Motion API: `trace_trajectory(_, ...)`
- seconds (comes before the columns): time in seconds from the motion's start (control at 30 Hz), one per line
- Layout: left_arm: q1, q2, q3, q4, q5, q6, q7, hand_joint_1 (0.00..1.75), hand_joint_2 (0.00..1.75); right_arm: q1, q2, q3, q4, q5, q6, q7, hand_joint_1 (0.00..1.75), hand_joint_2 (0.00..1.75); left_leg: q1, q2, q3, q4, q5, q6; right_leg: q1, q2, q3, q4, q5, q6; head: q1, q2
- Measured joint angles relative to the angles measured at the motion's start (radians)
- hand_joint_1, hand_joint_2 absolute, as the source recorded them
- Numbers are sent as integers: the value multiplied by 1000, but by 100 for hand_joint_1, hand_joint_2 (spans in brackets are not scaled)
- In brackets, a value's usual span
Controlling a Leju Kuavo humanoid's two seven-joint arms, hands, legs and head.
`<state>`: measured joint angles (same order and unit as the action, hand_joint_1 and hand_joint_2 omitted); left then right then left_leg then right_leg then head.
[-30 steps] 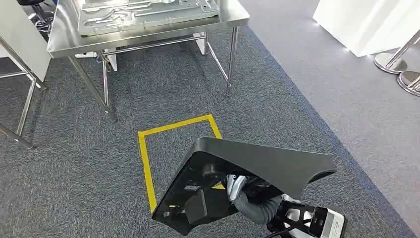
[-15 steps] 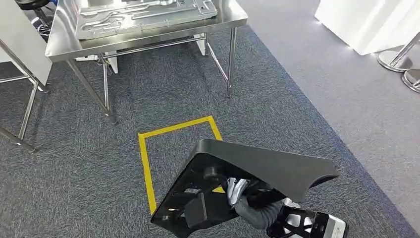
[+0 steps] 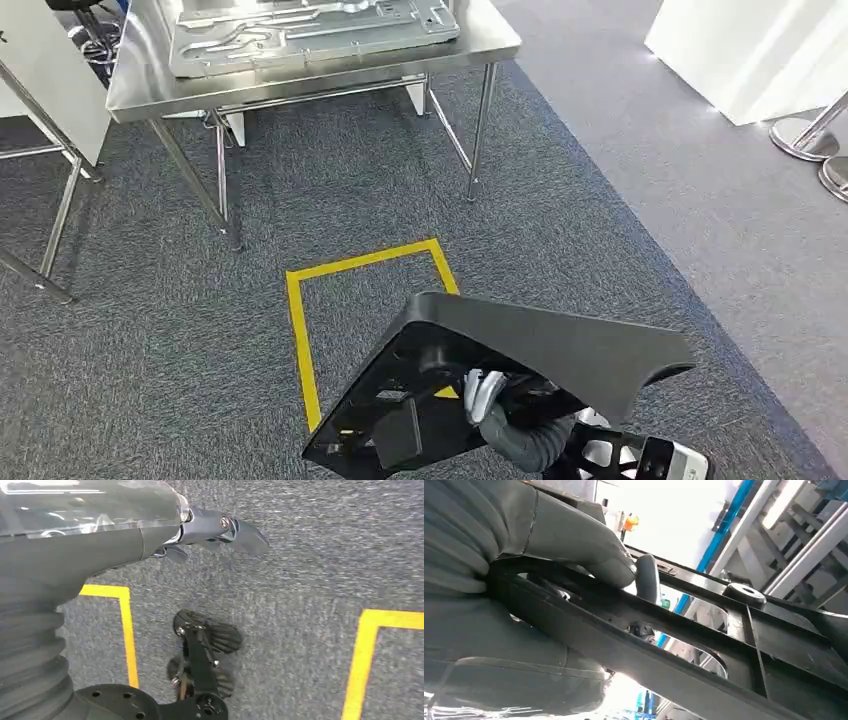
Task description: Take the parts from the cabinet and place them on the table.
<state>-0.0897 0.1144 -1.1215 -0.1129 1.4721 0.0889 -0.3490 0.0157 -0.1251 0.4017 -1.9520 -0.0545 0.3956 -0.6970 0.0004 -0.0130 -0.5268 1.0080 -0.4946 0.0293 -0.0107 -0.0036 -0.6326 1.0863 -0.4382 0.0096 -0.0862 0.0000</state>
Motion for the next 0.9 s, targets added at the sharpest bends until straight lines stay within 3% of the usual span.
trace_trajectory(0.03, 1, -3, 0, 0, 0, 0, 0, 0, 175, 5, 0, 0, -5, 1, 1, 0, 175, 175, 0, -1, 0, 0, -5, -4, 6, 3, 22, -40, -5, -8, 0, 0)
trace_trajectory(0.07, -1, -3, 0, 0, 0, 0, 0, 0, 175, 8, 0, 0, -9, 2, 2, 0, 175, 175, -6, -4, -1, 6, -11, -12, 7, 3, 24, -59, -10, -7, 0, 0)
trace_trajectory(0.13, 0, -3, 0, 0, 0, 0, -1, 0, 175, 19, -1, 0, -15, 3, 3, 0, 175, 175, 0, -2, 1, -3, -16, -22, 11, 5, 25, -56, -16, -15, 0, 0)
trace_trajectory(0.17, 0, -3, 0, 0, 0, 1, -1, 0, 175, 24, -2, -1, -19, 3, 5, 0, 175, 175, -1, -2, 4, -4, -18, -26, 9, 5, 26, -60, -17, -19, 0, 0)
trace_trajectory(0.2, -1, -3, 0, 0, 0, 2, -1, 0, 175, 28, -1, -1, -23, 3, 8, 0, 175, 175, -1, 1, 8, 2, -25, -31, -4, 4, 37, -72, -14, -24, 0, 0)
trace_trajectory(0.23, -3, -5, 0, 0, 0, 1, -2, 0, 175, 31, -2, -1, -27, 3, 13, 0, 175, 175, -1, 5, 1, 27, -37, -36, -2, 4, 46, -79, -17, -28, 0, 0)
trace_trajectory(0.33, 0, -4, 1, 0, 0, 2, -2, 0, 175, 42, -2, -2, -33, 3, 21, 0, 175, 175, 10, 6, -122, 251, -125, -51, -1, -1, 62, -80, -31, -35, 0, 0)
trace_trajectory(0.37, 3, -4, 1, 0, 0, 2, -2, 0, 175, 47, -2, -3, -33, 4, 21, 0, 175, 175, 12, 6, -154, 297, -130, -54, -2, 0, 67, -80, -35, -34, 0, 0)
trace_trajectory(0.4, 5, -4, 2, 0, 0, 2, -2, 0, 175, 53, -2, -4, -33, 5, 23, 0, 175, 175, 14, 6, -166, 299, -112, -56, -2, 0, 74, -80, -40, -34, 0, 0)
trace_trajectory(0.43, 6, -4, 2, 0, 0, 2, -2, 0, 175, 57, -2, -6, -34, 6, 26, 0, 175, 175, 16, 7, -159, 261, -75, -57, -3, 1, 82, -80, -46, -32, 0, 0)
trace_trajectory(0.5, 5, -3, 2, 0, 0, 2, -2, 0, 175, 59, -2, -7, -36, 7, 30, 0, 175, 175, 18, 9, -93, 86, 42, -55, -4, 2, 105, -79, -62, -24, 0, 0)
trace_trajectory(0.53, 6, -3, 2, 0, 0, 2, -2, 0, 175, 60, -2, -8, -38, 9, 32, 0, 175, 175, 18, 11, -70, 35, 53, -52, -4, 1, 110, -80, -69, -18, 0, 0)
trace_trajectory(0.57, 4, -4, 2, 0, 0, 2, -3, 0, 175, 61, -1, -9, -41, 11, 35, 0, 175, 175, 10, 10, -59, 14, 41, -47, 3, 4, 110, -74, -73, -10, 0, 0)
trace_trajectory(0.67, 6, -4, 2, 0, 0, 2, -3, 0, 175, 72, -1, -12, -48, 18, 36, 0, 175, 175, 8, 6, -65, 19, 35, -27, 2, 3, 112, -84, -75, 4, 0, 0)
trace_trajectory(0.73, 5, -4, 2, 0, 0, 2, -3, 0, 175, 75, -1, -16, -56, 22, 38, 0, 175, 175, 14, 6, -50, 7, 35, -13, -4, 3, 112, -59, -92, 17, 0, 0)
trace_trajectory(0.77, 4, -4, 2, 0, 0, 2, -3, 0, 175, 76, -1, -17, -59, 22, 38, 0, 175, 175, 13, 7, -45, 5, 31, -7, -3, 3, 85, -10, -114, 18, 0, 0)
trace_trajectory(0.83, 2, -4, 2, 0, 0, 2, -3, 0, 175, 85, 3, -20, -60, 30, 37, 0, 175, 175, 10, 7, -41, 5, 26, 1, -3, 3, -10, 149, -172, 19, 0, 0)
trace_trajectory(0.87, 1, -4, 2, 0, 0, 2, -3, 0, 175, 96, 5, -21, -60, 36, 36, 0, 175, 175, 8, 7, -37, 5, 21, 3, -3, 3, -55, 214, -181, 19, 0, 0)
trace_trajectory(0.9, 2, -4, 2, 0, 0, 2, -3, 0, 175, 103, 6, -23, -60, 42, 36, 0, 175, 175, 7, 6, -31, 5, 16, 4, -3, 3, -77, 231, -169, 18, 0, 0)
